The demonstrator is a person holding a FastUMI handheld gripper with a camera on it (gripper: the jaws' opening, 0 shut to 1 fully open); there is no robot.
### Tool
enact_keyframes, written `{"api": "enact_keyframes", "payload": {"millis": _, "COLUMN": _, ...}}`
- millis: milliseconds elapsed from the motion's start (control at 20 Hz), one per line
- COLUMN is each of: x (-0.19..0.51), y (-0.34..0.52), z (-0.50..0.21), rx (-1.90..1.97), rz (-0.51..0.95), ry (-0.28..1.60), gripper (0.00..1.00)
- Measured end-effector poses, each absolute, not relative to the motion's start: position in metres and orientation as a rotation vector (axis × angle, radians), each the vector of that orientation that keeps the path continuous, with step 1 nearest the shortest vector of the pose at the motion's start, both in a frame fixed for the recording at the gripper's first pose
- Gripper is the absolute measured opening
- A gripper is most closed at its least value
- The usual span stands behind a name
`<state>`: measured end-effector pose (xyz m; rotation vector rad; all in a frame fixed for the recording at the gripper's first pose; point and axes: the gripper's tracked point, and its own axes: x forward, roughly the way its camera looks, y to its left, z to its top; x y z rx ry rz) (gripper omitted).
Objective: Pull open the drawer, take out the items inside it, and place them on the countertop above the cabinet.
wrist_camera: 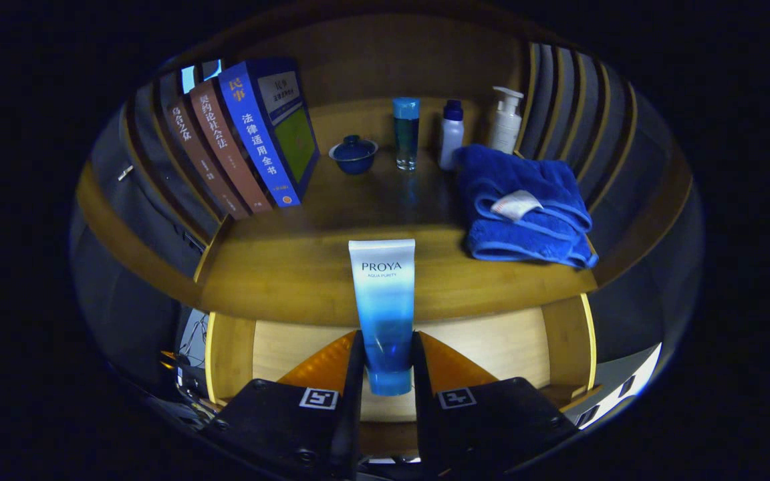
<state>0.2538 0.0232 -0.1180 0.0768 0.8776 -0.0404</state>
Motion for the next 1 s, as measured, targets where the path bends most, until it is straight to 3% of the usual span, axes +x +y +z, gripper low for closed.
{"api": "enact_keyframes", "payload": {"millis": 500, "x": 0.344, "y": 0.014, "z": -0.128, "rx": 0.0, "rz": -0.046, "ry": 0.91, "gripper": 0.39}}
{"api": "enact_keyframes", "payload": {"millis": 1000, "x": 0.362, "y": 0.015, "z": -0.145, "rx": 0.01, "rz": -0.024, "ry": 0.945, "gripper": 0.46}}
